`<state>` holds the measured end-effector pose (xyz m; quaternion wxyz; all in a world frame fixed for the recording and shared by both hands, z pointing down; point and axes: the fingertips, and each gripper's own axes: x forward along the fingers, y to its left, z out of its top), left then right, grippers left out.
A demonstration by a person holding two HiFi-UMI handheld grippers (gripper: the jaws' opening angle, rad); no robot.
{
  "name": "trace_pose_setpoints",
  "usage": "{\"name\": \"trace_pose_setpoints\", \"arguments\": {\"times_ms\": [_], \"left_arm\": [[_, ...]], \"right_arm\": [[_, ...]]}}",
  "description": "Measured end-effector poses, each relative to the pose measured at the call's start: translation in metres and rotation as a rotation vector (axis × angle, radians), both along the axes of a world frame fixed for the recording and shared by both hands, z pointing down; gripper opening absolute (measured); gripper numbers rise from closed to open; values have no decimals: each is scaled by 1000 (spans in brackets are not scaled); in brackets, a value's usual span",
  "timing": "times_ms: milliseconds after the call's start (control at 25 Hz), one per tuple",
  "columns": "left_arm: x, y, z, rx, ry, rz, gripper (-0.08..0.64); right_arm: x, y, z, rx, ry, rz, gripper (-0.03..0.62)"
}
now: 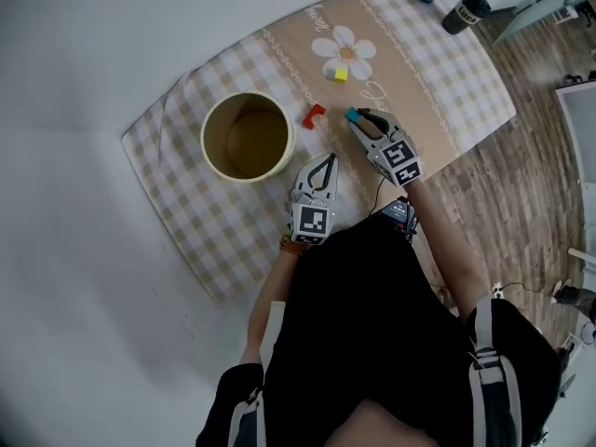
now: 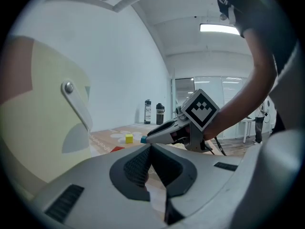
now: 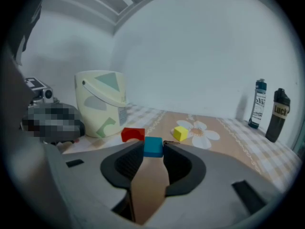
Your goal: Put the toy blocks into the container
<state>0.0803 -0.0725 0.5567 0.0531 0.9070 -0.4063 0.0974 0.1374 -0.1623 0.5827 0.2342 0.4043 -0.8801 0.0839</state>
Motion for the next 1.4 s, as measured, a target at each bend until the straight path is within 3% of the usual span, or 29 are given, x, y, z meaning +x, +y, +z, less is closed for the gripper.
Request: {"name": "trace_pose_setpoints", "arguments": {"times_ms": [240, 520, 680, 1080, 1200, 1400], "left_arm": [[-22, 22, -16, 39, 0, 9, 2], [-75, 25, -15, 35, -3, -136, 2], [-103, 31, -10, 29, -26, -217, 2], [-170, 39, -3, -2, 45, -441, 2], [-177, 36, -12, 9, 87, -468, 0], [-179, 36, -4, -1, 74, -477, 1]], "right_arm": [[-60, 37, -34, 52, -94, -150, 132], [-109, 61, -51, 81, -134, -282, 132], [-117, 62, -57, 85, -150, -302, 132], [-118, 62, -88, 138, -141, -324, 132], [-116, 51, -127, 204, -166, -303, 132], [-139, 33, -189, 296, -192, -328, 132]]}}
